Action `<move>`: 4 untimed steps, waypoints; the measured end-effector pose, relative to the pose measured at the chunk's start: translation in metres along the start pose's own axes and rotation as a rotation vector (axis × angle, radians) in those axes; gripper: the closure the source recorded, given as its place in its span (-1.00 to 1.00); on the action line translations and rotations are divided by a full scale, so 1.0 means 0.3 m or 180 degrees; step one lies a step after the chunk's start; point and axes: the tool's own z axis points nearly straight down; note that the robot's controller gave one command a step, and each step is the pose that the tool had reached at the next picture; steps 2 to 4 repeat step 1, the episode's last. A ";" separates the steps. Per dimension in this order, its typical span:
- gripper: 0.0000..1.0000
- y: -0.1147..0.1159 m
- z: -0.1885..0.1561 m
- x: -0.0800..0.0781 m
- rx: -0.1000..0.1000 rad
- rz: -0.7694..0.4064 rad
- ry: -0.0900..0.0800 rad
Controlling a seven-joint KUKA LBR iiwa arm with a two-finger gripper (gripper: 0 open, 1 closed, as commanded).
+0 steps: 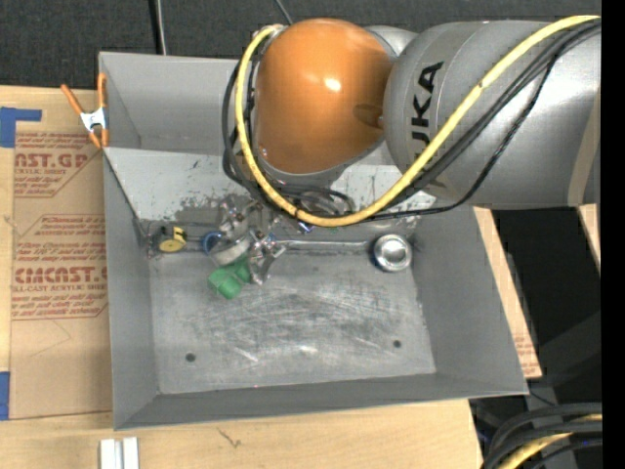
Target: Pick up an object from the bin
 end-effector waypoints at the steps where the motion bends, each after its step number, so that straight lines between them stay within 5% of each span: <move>1: 1.00 -0.151 0.010 -0.027 -0.0007 -0.0749 0.0022; 4: 1.00 -0.151 0.010 -0.027 -0.0007 -0.0749 0.0022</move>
Offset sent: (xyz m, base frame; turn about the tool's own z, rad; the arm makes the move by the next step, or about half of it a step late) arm 0.0341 -0.0279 -0.0023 -0.2377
